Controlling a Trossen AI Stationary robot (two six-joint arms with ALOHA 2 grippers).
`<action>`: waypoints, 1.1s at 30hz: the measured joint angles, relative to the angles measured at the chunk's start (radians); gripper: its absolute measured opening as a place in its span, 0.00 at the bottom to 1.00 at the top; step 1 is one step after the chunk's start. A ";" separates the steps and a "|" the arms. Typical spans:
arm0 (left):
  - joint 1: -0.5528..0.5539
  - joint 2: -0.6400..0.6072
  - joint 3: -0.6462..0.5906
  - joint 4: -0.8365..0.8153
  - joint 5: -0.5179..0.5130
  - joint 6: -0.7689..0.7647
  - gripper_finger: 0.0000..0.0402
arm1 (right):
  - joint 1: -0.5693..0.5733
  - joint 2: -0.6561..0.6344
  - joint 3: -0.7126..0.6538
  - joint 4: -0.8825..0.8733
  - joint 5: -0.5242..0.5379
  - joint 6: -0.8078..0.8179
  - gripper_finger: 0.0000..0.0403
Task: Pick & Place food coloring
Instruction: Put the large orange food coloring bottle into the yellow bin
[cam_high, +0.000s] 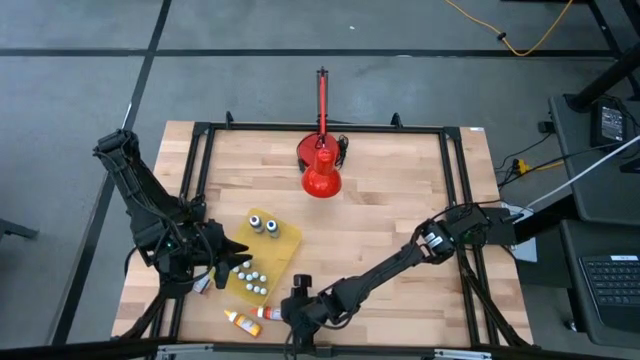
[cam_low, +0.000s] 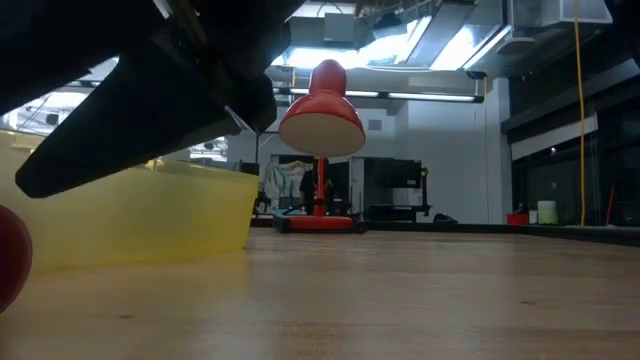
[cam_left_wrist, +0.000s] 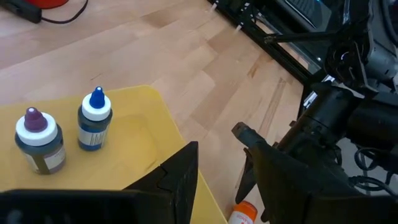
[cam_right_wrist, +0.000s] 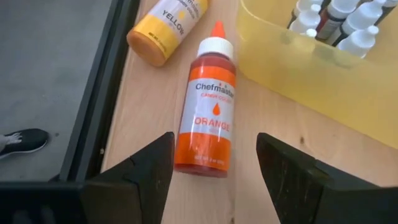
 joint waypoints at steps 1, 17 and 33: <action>0.000 0.000 0.000 0.000 0.000 0.000 0.36 | -0.002 0.000 0.000 0.000 -0.003 0.000 0.57; 0.000 0.000 0.000 -0.004 -0.006 0.000 0.36 | -0.014 0.032 -0.001 0.035 -0.093 -0.021 0.57; 0.000 0.000 0.000 -0.003 -0.006 0.000 0.36 | -0.022 0.064 0.000 0.041 -0.121 -0.020 0.57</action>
